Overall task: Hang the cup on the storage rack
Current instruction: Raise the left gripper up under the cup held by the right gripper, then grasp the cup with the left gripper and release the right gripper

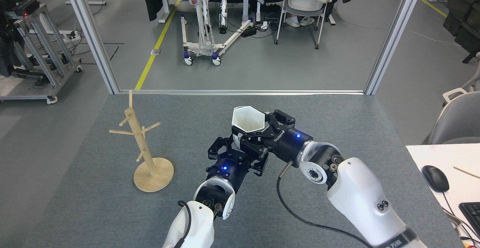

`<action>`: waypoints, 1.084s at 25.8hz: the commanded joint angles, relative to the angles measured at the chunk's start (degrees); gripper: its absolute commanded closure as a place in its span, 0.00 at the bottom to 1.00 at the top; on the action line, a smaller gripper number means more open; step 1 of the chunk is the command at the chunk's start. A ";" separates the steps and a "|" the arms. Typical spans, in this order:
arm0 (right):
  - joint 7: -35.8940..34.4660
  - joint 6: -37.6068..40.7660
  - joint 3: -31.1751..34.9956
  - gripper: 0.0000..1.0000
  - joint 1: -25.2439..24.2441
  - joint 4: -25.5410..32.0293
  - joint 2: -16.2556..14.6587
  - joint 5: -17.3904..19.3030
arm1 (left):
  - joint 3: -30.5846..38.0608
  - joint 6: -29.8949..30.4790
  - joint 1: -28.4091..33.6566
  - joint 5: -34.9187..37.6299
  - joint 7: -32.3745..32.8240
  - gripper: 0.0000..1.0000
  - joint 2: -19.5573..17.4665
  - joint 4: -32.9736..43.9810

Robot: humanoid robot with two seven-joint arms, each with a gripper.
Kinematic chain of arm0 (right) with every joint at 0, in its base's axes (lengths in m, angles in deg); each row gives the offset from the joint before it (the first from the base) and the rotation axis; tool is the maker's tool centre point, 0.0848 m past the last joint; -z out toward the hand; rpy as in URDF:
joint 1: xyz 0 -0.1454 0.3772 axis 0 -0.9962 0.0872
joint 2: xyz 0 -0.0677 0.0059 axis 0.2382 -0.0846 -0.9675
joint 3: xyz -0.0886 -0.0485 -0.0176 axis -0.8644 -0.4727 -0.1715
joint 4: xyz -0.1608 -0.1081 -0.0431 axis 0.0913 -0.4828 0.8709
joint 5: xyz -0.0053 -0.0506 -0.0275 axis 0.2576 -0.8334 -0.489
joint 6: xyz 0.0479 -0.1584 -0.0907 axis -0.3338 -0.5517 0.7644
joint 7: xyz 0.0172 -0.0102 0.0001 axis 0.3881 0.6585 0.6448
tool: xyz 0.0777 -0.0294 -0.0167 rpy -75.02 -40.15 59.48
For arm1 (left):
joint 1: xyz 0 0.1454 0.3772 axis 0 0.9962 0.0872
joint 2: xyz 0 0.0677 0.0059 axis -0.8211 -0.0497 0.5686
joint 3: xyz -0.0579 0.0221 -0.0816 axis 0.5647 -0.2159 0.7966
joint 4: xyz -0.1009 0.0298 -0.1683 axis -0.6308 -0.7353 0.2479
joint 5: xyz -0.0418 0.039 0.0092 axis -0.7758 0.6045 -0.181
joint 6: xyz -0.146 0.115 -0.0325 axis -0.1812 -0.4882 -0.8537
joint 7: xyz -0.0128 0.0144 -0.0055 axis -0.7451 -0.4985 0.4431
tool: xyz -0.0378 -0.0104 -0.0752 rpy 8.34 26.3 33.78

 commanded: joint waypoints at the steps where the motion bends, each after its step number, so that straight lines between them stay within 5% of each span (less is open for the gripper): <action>1: 0.15 2.97 0.01 0.71 -0.01 0.00 0.02 0.02 | 0.17 -0.08 -0.06 -1.36 -0.06 0.53 -0.41 0.26; 9: -0.47 2.18 0.10 0.37 -0.09 -0.09 -0.07 0.19 | -0.01 0.54 0.73 -1.71 -0.33 0.77 -0.67 2.64; 12: -0.73 2.62 0.28 0.01 -0.09 -0.09 -0.16 0.81 | -0.18 0.98 0.99 -1.62 -1.03 0.80 -0.67 4.04; 23: -0.73 5.78 0.63 0.01 -0.27 0.44 -0.51 1.34 | -0.18 3.97 3.37 -1.45 -4.11 0.84 -1.47 9.40; 28: -0.73 7.19 0.80 0.01 -1.06 1.05 -0.69 2.39 | 0.34 3.88 7.93 -1.36 -6.92 0.83 -6.65 17.22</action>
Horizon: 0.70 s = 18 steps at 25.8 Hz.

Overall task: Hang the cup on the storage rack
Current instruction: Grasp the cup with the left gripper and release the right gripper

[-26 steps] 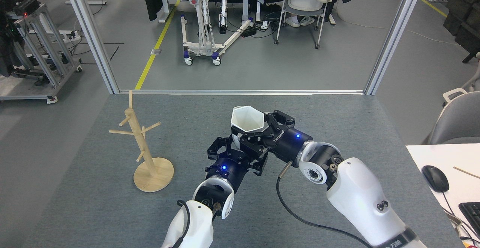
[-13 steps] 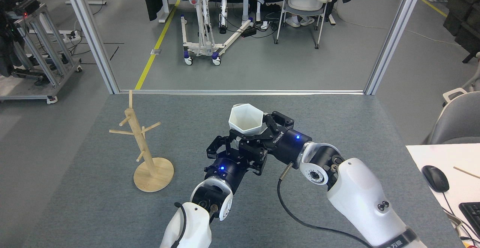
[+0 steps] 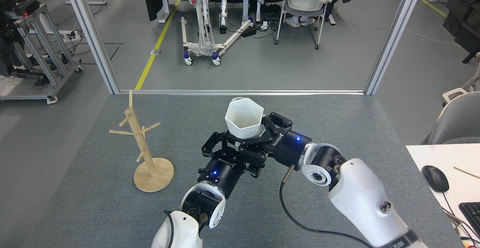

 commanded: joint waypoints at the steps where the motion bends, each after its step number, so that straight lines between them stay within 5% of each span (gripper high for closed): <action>1: -0.13 1.21 0.15 0.01 -0.52 0.47 -0.20 0.73 | 0.72 -0.45 4.02 0.07 -3.50 0.83 -2.98 5.40; 7: -0.13 3.06 0.32 0.01 -0.96 1.00 -0.55 0.91 | 4.32 -0.45 9.74 -0.02 -7.63 0.83 -5.70 8.74; 18: -0.13 4.47 0.32 0.01 -1.05 1.88 -0.46 2.75 | 5.64 -0.54 9.92 -0.02 -7.98 0.84 -6.23 9.44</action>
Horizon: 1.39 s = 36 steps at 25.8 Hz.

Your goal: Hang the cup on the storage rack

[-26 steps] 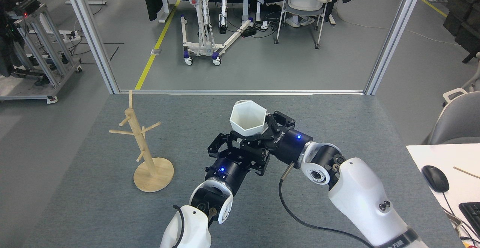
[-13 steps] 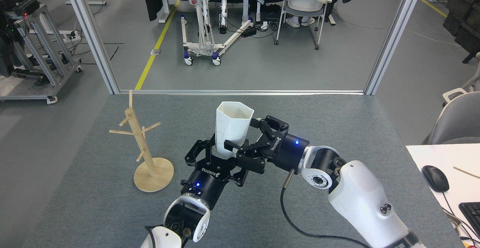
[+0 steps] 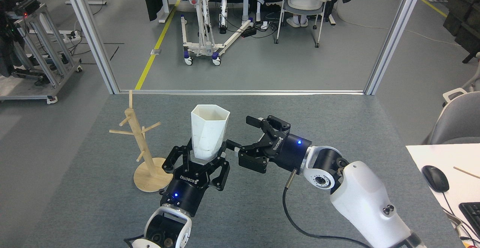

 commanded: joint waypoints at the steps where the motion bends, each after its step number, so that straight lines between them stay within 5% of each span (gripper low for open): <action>1: 0.06 1.06 0.11 0.01 -0.14 0.14 0.01 0.98 | 0.19 -0.01 0.19 0.00 -0.26 0.84 -0.22 0.57; 14: 0.06 4.49 0.46 0.01 -1.10 0.85 -0.07 1.24 | 1.24 -0.01 1.42 0.09 -1.41 0.84 -1.01 1.19; 21: 0.06 15.48 5.82 0.01 -2.95 2.43 -3.41 9.15 | 5.46 -0.10 5.82 0.17 -4.13 0.84 -2.24 3.21; 28: 0.23 15.48 20.50 0.01 -9.45 1.46 -7.28 11.79 | 8.98 -0.10 9.51 0.17 -6.15 0.84 -3.91 3.47; 36: 0.94 15.48 40.36 0.01 -18.86 -5.66 -7.55 11.17 | 13.02 -0.10 13.99 0.17 -8.79 0.84 -5.31 4.35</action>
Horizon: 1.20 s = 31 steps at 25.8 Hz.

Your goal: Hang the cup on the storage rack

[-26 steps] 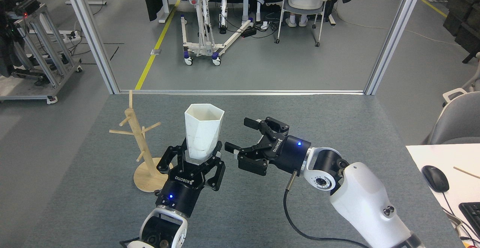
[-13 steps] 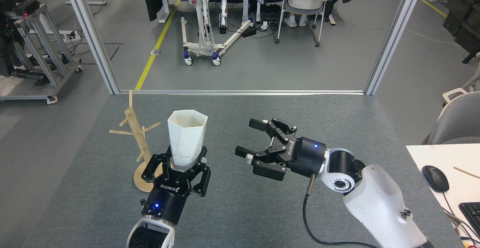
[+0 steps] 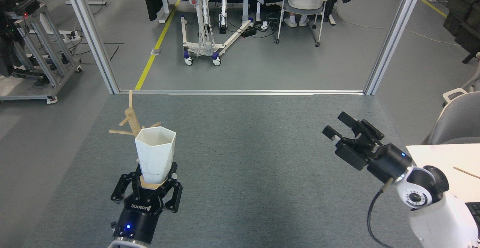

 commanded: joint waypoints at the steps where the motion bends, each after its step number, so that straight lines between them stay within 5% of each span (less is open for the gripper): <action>1: 0.28 0.04 7.92 0.01 -4.35 -3.81 0.07 -0.61 | 2.12 -0.20 1.62 0.00 -0.85 0.84 -0.37 0.01; 8: 0.19 0.04 11.44 0.01 -7.86 -5.92 0.42 -5.18 | 4.93 -0.82 1.62 -0.62 -0.32 0.84 -0.37 -1.48; 14: 0.10 -11.47 11.35 0.01 -9.88 -5.92 0.77 -12.21 | 5.90 -0.46 -1.63 -4.75 0.20 0.84 -1.34 -8.42; 31: 0.10 -11.74 11.26 0.01 -11.03 -5.84 0.59 -12.65 | 9.86 -0.02 -8.39 -7.82 -0.59 0.84 -4.76 -18.36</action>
